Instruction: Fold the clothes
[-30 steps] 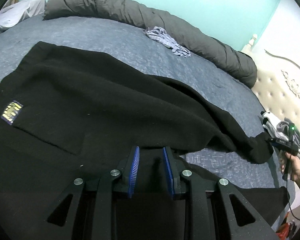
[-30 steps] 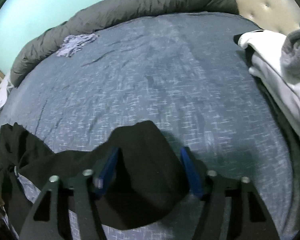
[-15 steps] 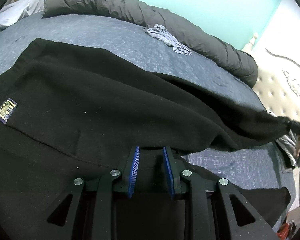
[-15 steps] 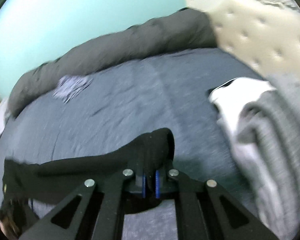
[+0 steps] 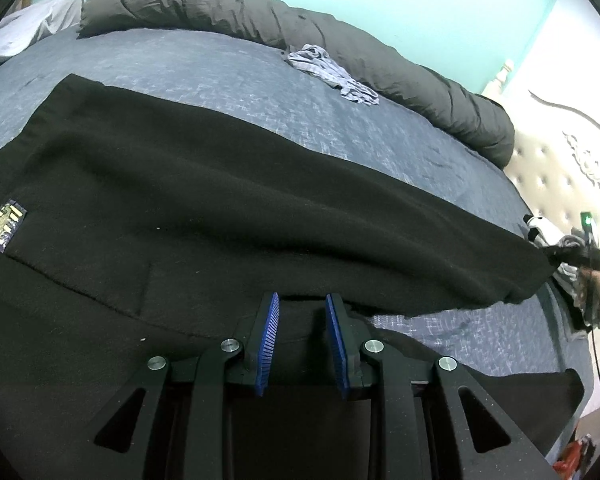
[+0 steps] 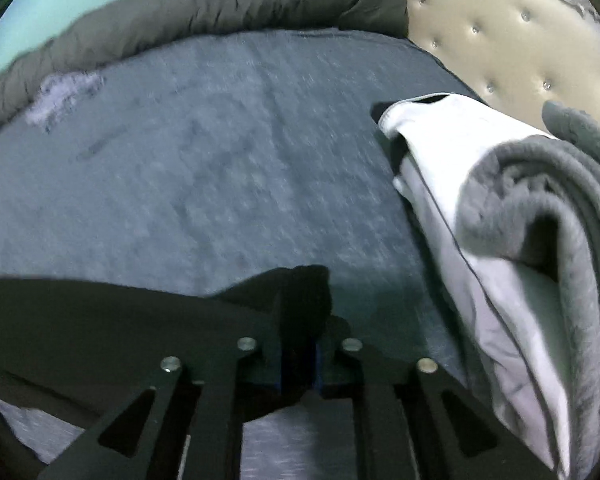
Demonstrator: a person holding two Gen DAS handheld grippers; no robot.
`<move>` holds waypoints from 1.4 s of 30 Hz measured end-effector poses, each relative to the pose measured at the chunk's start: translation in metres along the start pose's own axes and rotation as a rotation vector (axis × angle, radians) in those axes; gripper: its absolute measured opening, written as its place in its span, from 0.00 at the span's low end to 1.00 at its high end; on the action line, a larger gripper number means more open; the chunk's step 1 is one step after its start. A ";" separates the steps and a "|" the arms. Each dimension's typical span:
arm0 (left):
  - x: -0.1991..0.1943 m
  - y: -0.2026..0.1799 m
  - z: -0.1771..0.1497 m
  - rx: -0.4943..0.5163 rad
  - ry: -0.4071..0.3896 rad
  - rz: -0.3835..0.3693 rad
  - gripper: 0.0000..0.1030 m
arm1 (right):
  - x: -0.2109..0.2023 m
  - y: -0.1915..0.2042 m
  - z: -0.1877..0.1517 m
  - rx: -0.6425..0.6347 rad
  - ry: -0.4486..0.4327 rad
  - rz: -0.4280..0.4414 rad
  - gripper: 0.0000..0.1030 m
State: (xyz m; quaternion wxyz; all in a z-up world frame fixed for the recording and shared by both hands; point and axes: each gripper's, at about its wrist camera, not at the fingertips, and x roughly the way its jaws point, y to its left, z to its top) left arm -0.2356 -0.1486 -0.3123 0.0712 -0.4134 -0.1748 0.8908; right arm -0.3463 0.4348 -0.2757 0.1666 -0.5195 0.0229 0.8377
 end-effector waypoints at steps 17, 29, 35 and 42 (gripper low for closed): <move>0.001 -0.005 0.001 0.009 -0.002 -0.001 0.26 | -0.053 0.038 -0.062 -0.017 -0.102 0.339 0.52; 0.001 0.000 0.007 -0.001 -0.013 -0.003 0.34 | -0.046 0.136 -0.072 -0.099 -0.062 0.525 0.52; 0.004 0.000 0.008 -0.005 -0.004 -0.004 0.43 | -0.039 0.206 -0.078 -0.219 -0.022 0.565 0.52; 0.001 0.003 0.008 -0.007 -0.002 -0.012 0.43 | -0.028 0.253 -0.108 -0.364 0.060 0.548 0.49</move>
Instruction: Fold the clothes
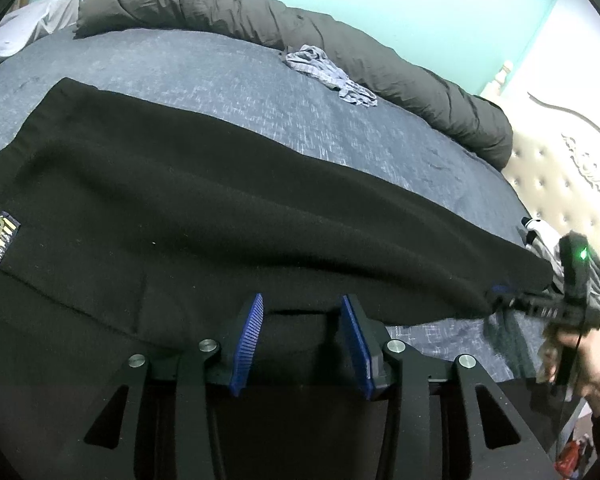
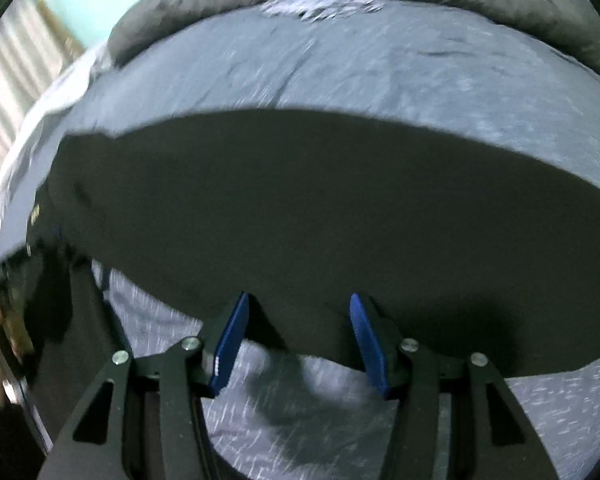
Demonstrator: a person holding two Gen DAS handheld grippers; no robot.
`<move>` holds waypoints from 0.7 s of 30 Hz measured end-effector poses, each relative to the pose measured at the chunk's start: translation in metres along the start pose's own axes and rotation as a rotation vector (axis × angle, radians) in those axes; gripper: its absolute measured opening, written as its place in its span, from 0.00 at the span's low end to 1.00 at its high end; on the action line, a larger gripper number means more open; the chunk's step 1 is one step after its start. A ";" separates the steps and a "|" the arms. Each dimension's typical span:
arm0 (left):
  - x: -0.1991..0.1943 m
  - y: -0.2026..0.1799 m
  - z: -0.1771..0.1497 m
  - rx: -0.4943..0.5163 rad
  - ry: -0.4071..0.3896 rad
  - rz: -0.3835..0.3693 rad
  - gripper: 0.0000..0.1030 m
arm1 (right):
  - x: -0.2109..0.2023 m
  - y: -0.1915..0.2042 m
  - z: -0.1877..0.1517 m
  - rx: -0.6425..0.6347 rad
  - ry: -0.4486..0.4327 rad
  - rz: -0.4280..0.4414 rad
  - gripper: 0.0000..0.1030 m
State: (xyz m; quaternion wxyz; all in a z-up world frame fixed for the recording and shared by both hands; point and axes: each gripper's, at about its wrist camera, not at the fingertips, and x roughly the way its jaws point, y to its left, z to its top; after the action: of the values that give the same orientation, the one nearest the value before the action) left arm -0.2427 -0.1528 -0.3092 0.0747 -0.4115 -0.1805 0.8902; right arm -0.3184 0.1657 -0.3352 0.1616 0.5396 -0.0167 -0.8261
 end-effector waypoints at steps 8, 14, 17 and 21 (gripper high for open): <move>-0.003 0.003 0.001 -0.008 -0.006 -0.008 0.43 | -0.009 -0.005 -0.003 0.018 0.037 0.031 0.40; -0.004 0.003 0.000 -0.005 -0.005 -0.010 0.43 | -0.021 -0.014 0.028 0.140 -0.098 0.073 0.40; -0.004 0.004 0.001 -0.005 -0.004 -0.009 0.43 | -0.005 -0.001 0.040 0.132 -0.086 0.094 0.40; -0.005 0.008 0.002 -0.010 -0.008 -0.008 0.43 | 0.019 0.026 0.036 0.072 -0.020 0.108 0.40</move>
State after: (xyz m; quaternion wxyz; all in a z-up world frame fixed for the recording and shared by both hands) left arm -0.2409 -0.1621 -0.3069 0.0755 -0.4078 -0.1866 0.8906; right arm -0.3513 0.1301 -0.3312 0.1860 0.5351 -0.0772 -0.8205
